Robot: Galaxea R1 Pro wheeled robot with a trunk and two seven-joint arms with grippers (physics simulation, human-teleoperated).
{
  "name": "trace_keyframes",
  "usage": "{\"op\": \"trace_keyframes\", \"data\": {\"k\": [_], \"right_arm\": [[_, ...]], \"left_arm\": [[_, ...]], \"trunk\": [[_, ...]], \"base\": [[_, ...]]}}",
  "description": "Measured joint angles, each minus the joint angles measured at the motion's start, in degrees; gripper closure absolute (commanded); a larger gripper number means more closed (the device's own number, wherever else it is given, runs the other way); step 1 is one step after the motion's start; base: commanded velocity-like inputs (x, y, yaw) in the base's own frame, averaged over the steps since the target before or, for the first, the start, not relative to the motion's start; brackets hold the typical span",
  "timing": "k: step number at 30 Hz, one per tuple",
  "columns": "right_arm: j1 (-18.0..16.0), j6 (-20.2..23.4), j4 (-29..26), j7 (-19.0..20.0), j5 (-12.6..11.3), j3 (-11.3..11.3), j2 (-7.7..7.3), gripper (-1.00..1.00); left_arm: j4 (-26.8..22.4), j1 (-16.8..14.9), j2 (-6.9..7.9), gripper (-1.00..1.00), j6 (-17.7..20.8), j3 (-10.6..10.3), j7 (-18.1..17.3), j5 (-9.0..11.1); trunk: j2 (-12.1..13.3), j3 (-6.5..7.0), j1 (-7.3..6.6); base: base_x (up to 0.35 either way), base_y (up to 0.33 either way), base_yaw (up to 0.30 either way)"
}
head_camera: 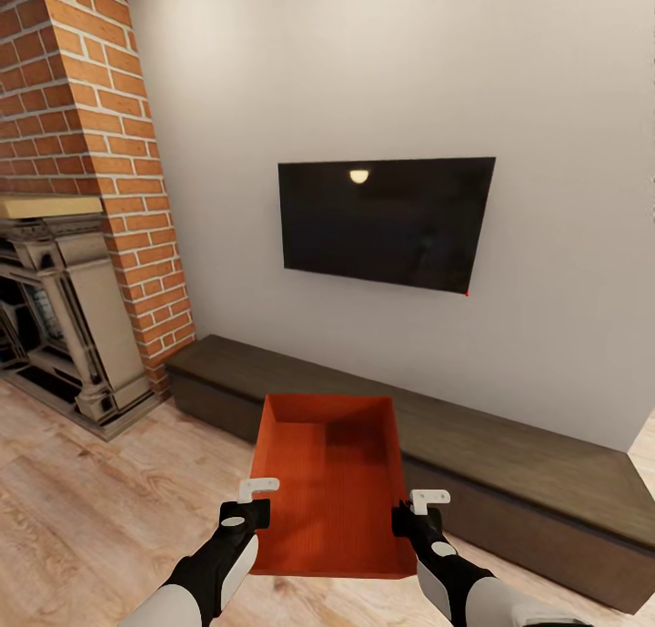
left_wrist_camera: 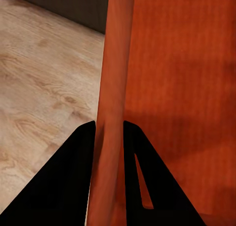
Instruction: Move the two storage containers from the living room to the garage. In the garage, place one container on the floor and stack the other container on top of it (either order is fine).
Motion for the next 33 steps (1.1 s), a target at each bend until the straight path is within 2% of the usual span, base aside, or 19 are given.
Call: {"op": "trace_keyframes", "data": {"k": [33], "right_arm": [[0.02, -0.03, 0.0, 0.0, 0.0, -0.02, 0.0, 1.0]], "left_arm": [[0.0, 0.0, 0.0, 1.0, 0.0, -0.02, 0.0, -0.02]], "trunk": [[0.0, 3.04, 0.0]], "base": [[0.0, 0.0, 0.0]]}}
